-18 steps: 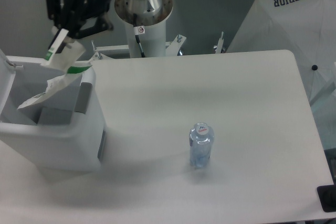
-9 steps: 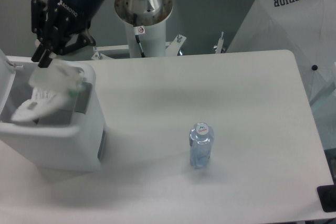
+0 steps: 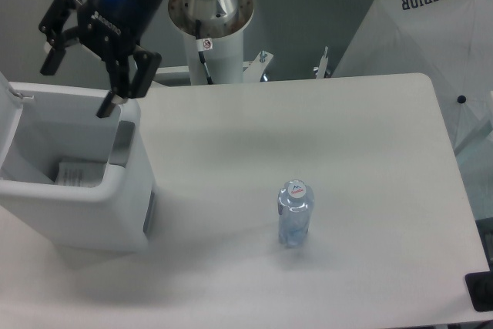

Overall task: Place the trash in the trash can
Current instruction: 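Move the open gripper over the clear plastic water bottle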

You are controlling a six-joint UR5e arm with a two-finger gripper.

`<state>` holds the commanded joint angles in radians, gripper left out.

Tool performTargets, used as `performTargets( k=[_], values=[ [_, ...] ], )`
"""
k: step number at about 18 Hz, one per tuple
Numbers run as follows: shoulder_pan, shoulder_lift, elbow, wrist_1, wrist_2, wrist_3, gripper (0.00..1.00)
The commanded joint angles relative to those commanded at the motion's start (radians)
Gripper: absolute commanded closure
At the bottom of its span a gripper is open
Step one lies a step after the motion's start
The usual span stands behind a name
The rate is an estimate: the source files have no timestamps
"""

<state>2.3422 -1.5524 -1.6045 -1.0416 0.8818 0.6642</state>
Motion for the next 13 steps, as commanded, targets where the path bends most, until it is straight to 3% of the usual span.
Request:
performTargets(
  k=[4,10,13],
  values=[
    [0.071,-0.021,-0.026,0.002,0.028,0.005,0.0],
    [0.193,-0.069,-0.015,0.003,0.028,0.008,0.0],
    [0.213,-0.104,-0.011,0.005,0.089,0.008,0.0]
  ],
)
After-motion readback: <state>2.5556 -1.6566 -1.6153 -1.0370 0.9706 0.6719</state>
